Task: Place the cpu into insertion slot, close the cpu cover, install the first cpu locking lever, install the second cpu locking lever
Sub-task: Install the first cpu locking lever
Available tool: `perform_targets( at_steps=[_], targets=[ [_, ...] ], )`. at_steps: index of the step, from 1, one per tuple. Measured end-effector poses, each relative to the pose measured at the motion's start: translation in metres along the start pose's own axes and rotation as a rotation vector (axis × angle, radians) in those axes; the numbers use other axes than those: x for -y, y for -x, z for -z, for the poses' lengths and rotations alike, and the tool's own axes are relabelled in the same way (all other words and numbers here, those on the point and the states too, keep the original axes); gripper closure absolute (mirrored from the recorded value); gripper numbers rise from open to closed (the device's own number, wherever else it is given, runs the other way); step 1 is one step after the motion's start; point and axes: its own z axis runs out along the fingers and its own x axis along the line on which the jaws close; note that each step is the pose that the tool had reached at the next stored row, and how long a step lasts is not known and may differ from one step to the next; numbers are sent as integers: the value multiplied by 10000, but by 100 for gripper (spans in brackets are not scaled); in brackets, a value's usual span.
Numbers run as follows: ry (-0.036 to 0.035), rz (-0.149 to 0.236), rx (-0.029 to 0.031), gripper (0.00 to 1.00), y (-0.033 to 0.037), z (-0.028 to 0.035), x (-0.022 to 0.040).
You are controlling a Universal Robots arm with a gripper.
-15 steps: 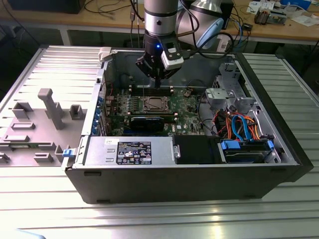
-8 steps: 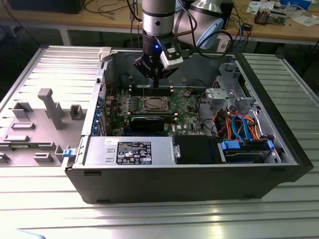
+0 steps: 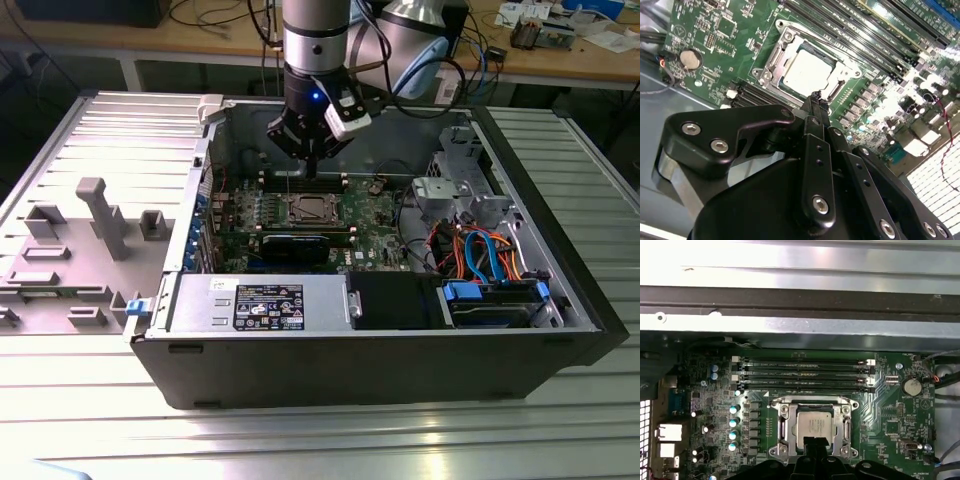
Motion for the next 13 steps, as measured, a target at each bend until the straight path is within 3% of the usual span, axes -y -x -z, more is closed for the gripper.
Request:
perform_targets(
  at_steps=[7,9,13],
  targets=[
    [1,9,0,89,-97,0,-4],
    [5,8,1,89,-211,2,-8],
    [14,7,1,89,-303,5,-12]
  ],
)
